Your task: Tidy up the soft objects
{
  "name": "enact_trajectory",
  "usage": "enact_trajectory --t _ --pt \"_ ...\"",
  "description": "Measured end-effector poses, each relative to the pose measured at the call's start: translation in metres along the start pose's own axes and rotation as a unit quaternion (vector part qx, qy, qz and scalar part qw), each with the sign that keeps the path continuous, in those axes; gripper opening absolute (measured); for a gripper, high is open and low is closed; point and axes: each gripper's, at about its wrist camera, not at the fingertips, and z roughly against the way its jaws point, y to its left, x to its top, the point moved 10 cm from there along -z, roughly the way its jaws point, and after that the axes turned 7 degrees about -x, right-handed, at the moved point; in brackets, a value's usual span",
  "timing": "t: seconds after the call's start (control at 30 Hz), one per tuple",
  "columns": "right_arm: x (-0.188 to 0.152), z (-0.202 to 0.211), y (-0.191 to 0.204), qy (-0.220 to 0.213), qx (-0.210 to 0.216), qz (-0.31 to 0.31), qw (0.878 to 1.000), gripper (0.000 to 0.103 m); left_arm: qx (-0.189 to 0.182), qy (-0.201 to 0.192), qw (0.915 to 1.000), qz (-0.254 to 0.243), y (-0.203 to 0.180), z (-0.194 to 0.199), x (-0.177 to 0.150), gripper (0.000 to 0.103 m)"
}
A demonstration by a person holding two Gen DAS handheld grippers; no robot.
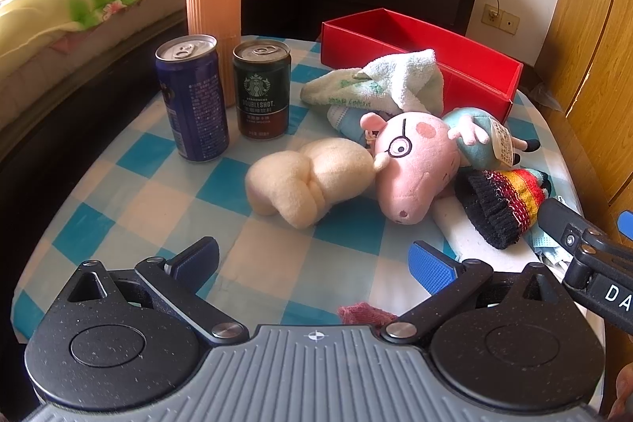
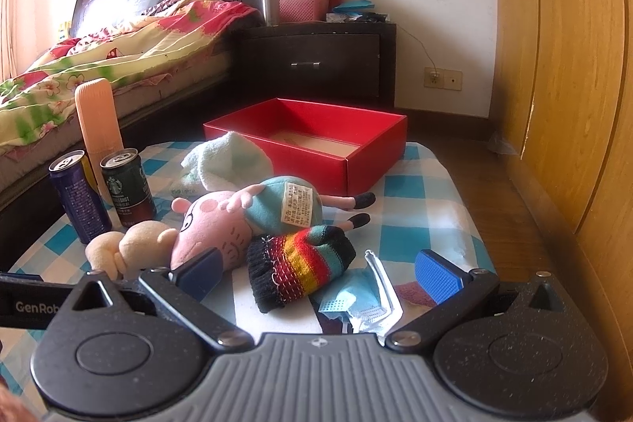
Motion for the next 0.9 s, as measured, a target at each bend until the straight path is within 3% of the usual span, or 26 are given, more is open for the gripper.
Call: enact_trajectory --t 0.9 --pt "-0.0015 -0.0001 0.0015 0.004 0.001 0.003 1.000 0.085 -0.001 0.001 1.0000 -0.001 0.0003 -0.0002 -0.0004 0.097"
